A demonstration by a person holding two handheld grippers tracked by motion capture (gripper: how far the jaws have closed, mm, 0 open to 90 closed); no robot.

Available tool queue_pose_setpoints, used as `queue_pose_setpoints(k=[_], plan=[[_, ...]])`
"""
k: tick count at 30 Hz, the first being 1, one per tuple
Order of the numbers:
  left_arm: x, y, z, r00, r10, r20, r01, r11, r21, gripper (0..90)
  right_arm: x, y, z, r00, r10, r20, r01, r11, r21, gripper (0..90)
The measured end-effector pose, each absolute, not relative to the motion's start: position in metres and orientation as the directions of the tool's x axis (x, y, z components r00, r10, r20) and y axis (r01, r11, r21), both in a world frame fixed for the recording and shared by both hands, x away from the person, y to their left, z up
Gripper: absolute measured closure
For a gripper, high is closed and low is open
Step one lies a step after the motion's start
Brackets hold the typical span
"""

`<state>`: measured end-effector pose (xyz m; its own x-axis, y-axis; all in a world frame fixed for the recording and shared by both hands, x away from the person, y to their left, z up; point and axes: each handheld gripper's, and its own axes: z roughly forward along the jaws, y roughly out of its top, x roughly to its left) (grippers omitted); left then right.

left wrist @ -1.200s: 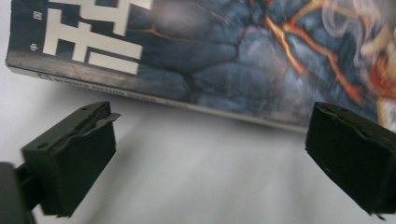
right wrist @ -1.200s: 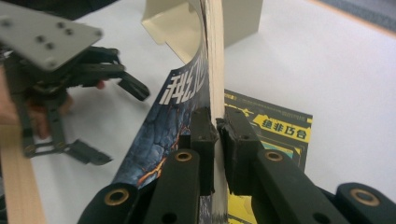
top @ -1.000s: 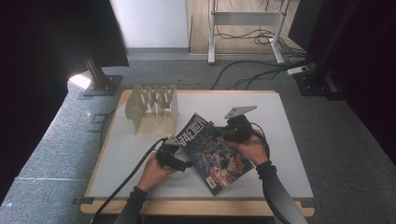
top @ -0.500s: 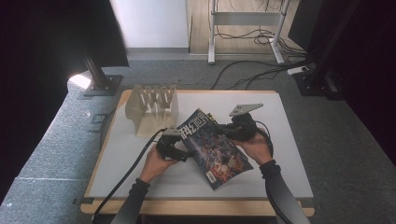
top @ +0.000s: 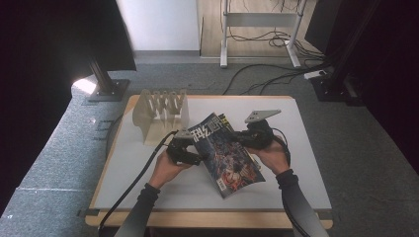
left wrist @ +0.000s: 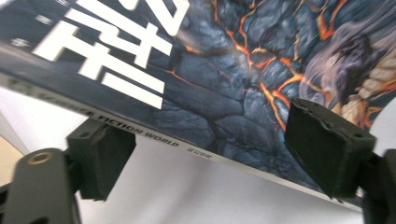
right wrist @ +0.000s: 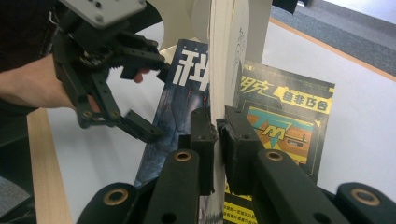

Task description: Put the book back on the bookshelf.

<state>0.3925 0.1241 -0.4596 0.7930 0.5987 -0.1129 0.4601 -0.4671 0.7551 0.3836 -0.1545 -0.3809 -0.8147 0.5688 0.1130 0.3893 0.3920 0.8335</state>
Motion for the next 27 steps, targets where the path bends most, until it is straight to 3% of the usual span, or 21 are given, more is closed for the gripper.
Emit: queue_pose_setpoints(k=[10,19,27], plan=[[0.394,0.134,-0.444,0.775,0.609,-0.166,0.492,-0.419,0.763,50.4,0.385,-0.159,-0.382,-0.808,0.578,0.114,0.395,0.388,0.833,81.8],[0.390,0.139,-0.416,0.779,0.614,-0.126,0.460,-0.423,0.781,61.6,0.386,-0.161,-0.377,-0.803,0.589,0.088,0.383,0.397,0.834,81.8],[0.376,0.139,-0.385,0.801,0.598,-0.031,0.364,-0.445,0.818,69.8,0.386,-0.168,-0.374,-0.783,0.619,0.064,0.374,0.386,0.843,81.8]])
